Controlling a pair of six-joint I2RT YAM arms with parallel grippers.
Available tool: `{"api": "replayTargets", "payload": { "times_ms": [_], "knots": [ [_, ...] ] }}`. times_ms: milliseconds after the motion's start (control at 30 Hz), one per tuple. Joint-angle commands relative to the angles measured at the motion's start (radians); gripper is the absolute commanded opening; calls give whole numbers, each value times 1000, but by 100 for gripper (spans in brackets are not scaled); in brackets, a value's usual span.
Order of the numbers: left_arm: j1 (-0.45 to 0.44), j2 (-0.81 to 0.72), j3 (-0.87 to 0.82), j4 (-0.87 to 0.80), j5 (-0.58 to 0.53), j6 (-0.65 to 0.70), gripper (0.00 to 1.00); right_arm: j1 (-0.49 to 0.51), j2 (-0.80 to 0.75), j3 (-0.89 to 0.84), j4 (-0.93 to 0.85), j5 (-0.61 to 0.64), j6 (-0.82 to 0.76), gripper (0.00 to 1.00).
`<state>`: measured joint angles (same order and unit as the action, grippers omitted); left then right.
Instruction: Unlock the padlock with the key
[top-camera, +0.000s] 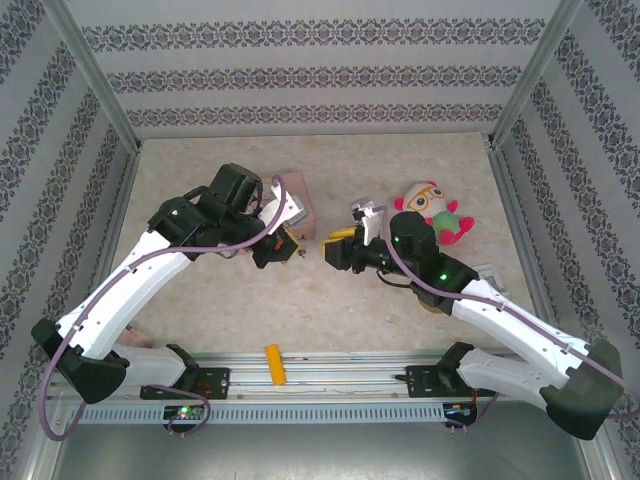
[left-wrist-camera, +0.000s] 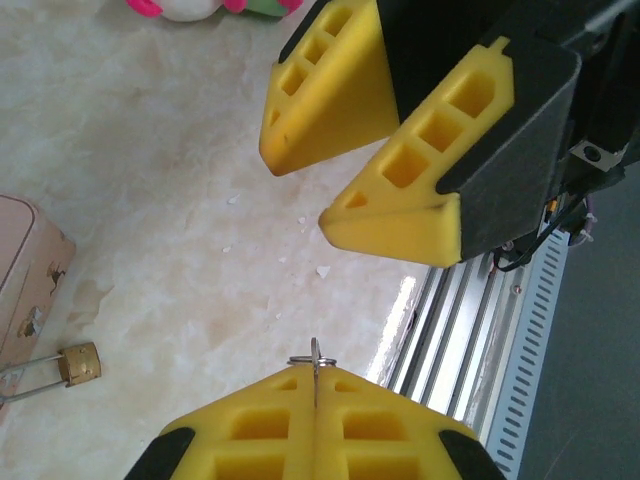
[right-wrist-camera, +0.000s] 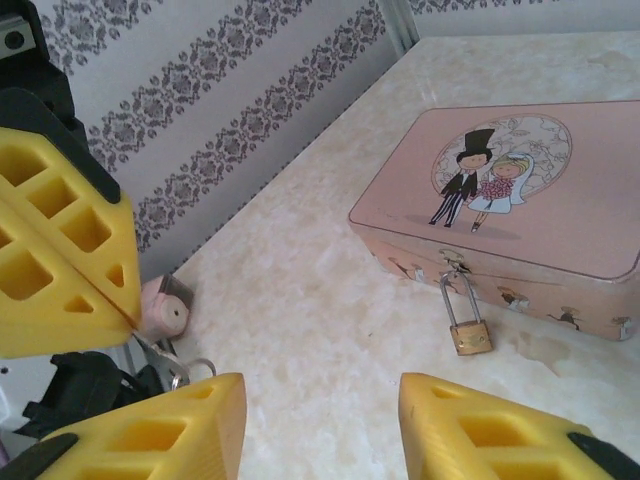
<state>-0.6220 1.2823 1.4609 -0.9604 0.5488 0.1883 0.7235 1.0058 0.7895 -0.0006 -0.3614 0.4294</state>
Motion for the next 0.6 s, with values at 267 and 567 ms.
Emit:
{"api": "replayTargets", "payload": {
  "times_ms": [267, 567],
  "knots": [
    [5, -75, -69, 129, 99, 15, 0, 1, 11, -32, 236, -213, 82, 41],
    [29, -81, -75, 144, 124, -6, 0, 27, 74, -5, 263, -280, 80, 43]
  ]
}}
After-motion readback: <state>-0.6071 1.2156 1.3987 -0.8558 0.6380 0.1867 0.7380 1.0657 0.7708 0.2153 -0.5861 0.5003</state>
